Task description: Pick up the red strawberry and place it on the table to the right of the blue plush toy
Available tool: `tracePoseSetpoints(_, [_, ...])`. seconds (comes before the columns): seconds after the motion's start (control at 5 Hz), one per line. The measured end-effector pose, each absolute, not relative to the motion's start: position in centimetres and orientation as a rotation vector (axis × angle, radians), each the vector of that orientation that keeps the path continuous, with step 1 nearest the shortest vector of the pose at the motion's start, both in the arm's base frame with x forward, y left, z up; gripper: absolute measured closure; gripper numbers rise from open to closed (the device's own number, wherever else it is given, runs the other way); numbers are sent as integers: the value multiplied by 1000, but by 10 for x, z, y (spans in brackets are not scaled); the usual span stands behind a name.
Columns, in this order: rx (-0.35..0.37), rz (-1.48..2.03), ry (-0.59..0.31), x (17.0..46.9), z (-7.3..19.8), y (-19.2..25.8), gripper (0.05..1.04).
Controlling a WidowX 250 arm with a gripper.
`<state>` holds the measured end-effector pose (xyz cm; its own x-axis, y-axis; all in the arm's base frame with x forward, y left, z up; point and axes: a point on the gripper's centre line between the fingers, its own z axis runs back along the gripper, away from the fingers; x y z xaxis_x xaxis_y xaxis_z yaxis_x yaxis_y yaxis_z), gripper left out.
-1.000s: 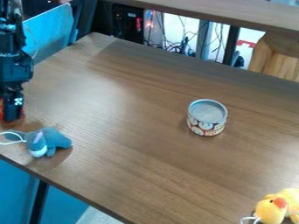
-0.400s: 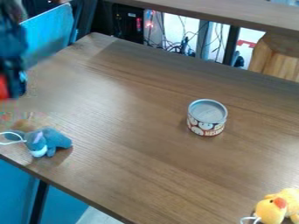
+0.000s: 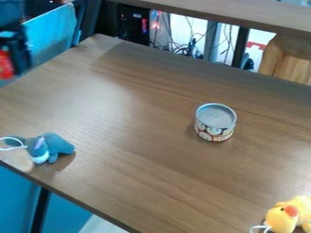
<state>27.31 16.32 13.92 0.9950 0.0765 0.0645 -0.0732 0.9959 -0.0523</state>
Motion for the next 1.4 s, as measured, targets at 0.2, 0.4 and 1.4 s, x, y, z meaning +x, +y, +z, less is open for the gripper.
tracePoseSetpoints(0.2, [-104, 118, -97, 272, 122, 114, 240])
tracePoseSetpoints(0.4, [-175, 168, -124, 269, 103, 63, 240])
tracePoseSetpoints(1.4, [-342, -141, -63, 284, 26, 1, 242])
